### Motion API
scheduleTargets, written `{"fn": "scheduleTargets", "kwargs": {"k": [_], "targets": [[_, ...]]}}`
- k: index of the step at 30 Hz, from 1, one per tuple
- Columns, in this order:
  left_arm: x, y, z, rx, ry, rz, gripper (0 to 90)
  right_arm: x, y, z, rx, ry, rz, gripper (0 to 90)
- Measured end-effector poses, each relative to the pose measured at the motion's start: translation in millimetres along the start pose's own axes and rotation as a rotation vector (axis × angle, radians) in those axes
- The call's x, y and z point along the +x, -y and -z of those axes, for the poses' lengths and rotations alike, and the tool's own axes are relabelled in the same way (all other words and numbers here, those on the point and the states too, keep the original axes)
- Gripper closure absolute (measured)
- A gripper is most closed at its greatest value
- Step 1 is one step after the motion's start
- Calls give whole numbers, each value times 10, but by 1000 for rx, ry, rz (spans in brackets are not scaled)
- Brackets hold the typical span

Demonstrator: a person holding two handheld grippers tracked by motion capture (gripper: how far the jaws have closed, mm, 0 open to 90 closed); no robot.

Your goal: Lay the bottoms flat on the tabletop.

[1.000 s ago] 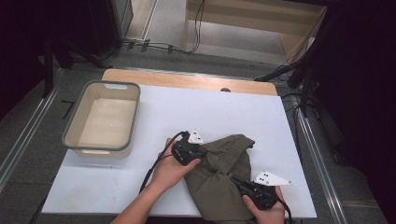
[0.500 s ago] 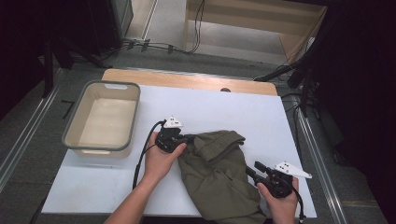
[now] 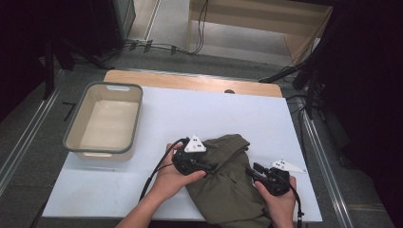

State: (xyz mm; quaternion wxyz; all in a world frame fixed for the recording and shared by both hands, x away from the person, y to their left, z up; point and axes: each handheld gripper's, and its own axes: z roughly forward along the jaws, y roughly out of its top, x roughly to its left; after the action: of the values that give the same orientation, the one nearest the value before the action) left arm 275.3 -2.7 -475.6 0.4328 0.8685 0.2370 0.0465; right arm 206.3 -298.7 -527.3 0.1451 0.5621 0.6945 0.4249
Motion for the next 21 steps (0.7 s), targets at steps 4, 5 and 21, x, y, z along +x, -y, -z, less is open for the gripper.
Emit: {"fn": "scheduleTargets", "kwargs": {"k": [4, 5, 21], "targets": [[-38, 105, -134, 54, -82, -4, 241, 28, -9, -33, 26, -16, 25, 658], [-57, 117, -167, 65, -98, -6, 226, 35, -12, -40, 34, -14, 26, 680], [139, 63, -63, 14, -87, 81, 446, 176, 31, 37, -8, -88, 161, 880]]}}
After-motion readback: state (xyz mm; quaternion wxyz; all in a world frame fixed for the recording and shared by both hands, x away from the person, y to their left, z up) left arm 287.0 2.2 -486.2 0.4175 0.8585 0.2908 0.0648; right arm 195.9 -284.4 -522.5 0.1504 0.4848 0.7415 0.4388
